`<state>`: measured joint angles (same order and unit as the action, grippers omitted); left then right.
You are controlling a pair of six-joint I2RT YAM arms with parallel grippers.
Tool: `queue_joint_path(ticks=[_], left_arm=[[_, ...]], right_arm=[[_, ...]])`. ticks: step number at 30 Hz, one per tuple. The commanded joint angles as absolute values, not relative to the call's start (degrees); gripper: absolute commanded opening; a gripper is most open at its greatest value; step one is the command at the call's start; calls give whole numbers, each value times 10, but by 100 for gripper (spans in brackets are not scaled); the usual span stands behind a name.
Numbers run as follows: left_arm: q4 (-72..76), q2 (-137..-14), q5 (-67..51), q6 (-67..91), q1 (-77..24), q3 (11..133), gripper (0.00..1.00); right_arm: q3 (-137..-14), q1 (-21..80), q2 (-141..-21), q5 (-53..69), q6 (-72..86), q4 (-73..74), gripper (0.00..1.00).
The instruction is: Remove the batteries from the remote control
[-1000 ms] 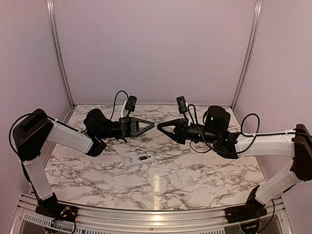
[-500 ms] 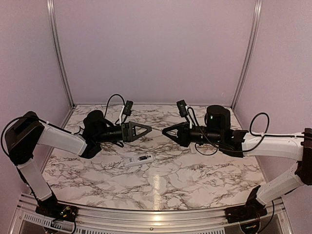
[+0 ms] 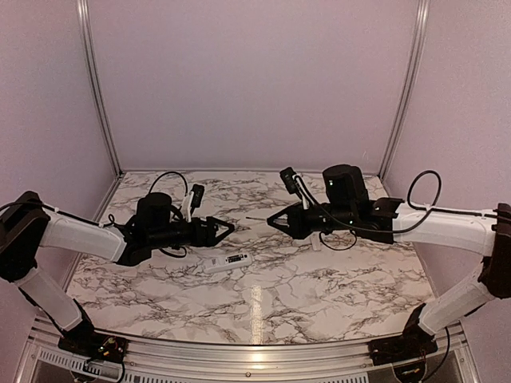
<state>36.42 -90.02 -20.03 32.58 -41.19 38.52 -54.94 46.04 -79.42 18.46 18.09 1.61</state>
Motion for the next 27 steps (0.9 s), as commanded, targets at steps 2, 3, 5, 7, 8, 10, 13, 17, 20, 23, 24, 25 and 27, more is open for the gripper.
queue_joint_path(ticks=[2,3,5,7,8,10,13,17,20,23,24,25,27], left_arm=[[220,-860,-88,310,-410,367,89],[206,-854,-81,313,-410,364,88],[181,-845,-74,317,-411,358,86],[157,-838,-69,318,-414,355,85],[145,-836,-66,319,-416,354,85],[122,-837,-62,321,-419,353,85],[100,-842,-63,324,-422,349,85],[101,-854,-77,327,-429,342,82],[117,-869,-104,332,-432,341,79],[125,-889,-122,333,-436,346,77],[125,-894,-124,334,-437,348,77],[126,-899,-126,335,-437,351,76],[126,-905,-126,336,-438,354,76]], right_arm=[[-569,459,-839,158,173,69,0],[-571,459,-848,156,174,66,0],[-575,459,-860,152,175,59,0],[-580,459,-872,147,176,55,0],[-581,459,-878,142,178,53,0],[-583,458,-888,128,179,50,0],[-579,459,-901,107,184,36,0],[-568,459,-918,93,184,8,0],[-569,458,-933,94,183,-12,0],[-569,453,-942,98,183,-23,0],[-566,451,-942,102,183,-26,0],[-563,449,-940,103,184,-29,0],[-558,445,-935,102,184,-33,0]])
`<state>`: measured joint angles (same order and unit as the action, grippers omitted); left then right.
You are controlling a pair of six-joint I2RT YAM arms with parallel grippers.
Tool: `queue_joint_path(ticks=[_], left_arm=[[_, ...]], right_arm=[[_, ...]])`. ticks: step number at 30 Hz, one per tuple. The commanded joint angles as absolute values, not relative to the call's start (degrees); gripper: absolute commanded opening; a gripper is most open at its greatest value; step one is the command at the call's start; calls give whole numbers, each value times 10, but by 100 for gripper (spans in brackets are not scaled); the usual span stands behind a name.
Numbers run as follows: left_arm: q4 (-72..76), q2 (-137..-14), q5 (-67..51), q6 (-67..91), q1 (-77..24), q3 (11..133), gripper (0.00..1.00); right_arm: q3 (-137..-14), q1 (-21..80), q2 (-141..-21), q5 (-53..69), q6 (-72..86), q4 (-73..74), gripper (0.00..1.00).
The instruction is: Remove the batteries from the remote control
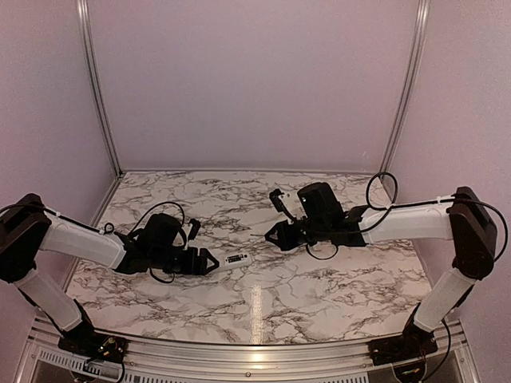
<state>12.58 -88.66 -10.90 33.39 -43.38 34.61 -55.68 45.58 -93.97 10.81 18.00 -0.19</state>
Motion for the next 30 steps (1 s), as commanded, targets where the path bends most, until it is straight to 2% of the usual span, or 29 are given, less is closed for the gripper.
queue_joint_path(ticks=[1,18,30], left_arm=[[125,-908,-127,337,-439,356,75],[125,-985,-122,316,-442,430,74],[117,-1045,-115,295,-443,497,72]], right_arm=[[-555,443,-932,102,183,-34,0],[-521,425,-902,97,169,-35,0],[-526,425,-895,147,135,21,0]])
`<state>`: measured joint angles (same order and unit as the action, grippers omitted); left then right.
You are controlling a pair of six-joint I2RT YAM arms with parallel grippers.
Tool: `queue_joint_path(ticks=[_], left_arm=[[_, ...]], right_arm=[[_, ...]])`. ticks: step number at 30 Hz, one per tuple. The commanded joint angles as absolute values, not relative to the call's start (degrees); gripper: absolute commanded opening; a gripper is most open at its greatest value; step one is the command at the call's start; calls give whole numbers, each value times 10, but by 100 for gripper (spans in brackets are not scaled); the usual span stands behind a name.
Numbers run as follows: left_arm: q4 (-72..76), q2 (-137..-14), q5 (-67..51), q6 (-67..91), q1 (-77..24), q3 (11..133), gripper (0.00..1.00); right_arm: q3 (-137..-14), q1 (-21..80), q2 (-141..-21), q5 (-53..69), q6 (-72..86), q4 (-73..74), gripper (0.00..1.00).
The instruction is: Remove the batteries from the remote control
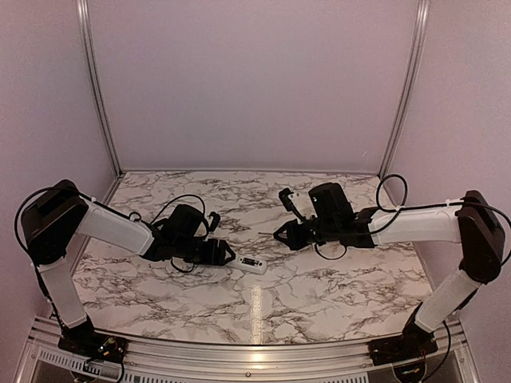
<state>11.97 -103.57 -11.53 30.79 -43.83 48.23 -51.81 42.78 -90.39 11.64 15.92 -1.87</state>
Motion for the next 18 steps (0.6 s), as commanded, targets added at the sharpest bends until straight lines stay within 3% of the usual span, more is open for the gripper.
queue_joint_path(ticks=[1,18], left_arm=[[116,-1044,-109,293,-443,497,72],[112,-1036,-60,279,-443,497,67]], right_arm=[[-532,425,-899,157,128,32,0],[-628,449,-965,220,-11,207,0]])
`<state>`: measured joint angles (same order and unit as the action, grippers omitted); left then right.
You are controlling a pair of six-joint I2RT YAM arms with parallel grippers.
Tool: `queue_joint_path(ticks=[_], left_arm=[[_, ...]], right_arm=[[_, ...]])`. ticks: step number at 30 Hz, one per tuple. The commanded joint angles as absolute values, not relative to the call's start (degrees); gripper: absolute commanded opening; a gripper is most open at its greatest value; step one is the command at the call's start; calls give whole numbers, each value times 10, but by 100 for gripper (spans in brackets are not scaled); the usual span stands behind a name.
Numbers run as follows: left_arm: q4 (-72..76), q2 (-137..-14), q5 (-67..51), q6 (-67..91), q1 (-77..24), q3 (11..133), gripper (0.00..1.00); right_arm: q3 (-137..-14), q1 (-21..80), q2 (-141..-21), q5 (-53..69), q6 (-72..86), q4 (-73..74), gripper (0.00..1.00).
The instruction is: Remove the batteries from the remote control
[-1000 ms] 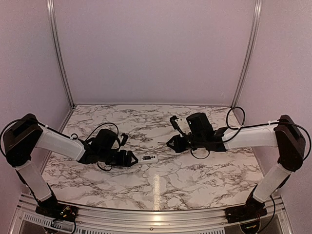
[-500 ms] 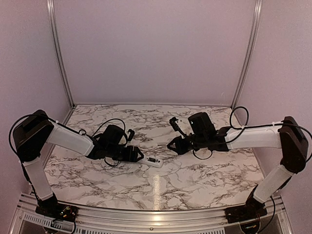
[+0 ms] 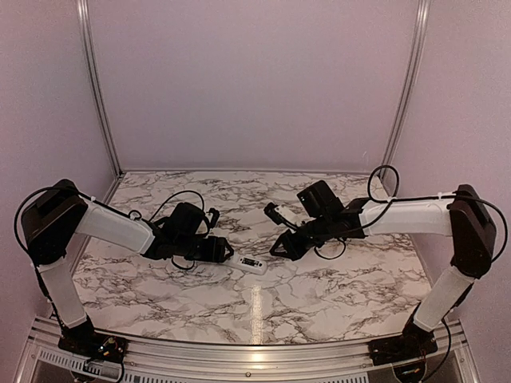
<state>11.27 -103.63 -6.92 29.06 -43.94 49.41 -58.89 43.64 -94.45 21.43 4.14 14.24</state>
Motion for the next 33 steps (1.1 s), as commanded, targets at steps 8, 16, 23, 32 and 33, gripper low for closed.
queue_joint_path(ticks=[8,16,23,32,33], left_arm=[[137,-1034,-74,276,-443,479,62],[147,-1031,-79,273,-442,469,60],[149,-1041,-83,272,-442,474,57],[149,-1046,-86,271,-442,478,56],[149,-1046,-86,271,-442,479,56]], right_arm=[[-684,462,-1014,199,-42,261,0],[-710,462,-1029,191,-45,282,0],[-715,462,-1015,200,-45,280,0],[-707,458,-1014,194,-45,260,0],[-707,456,-1015,194,-45,259,0]])
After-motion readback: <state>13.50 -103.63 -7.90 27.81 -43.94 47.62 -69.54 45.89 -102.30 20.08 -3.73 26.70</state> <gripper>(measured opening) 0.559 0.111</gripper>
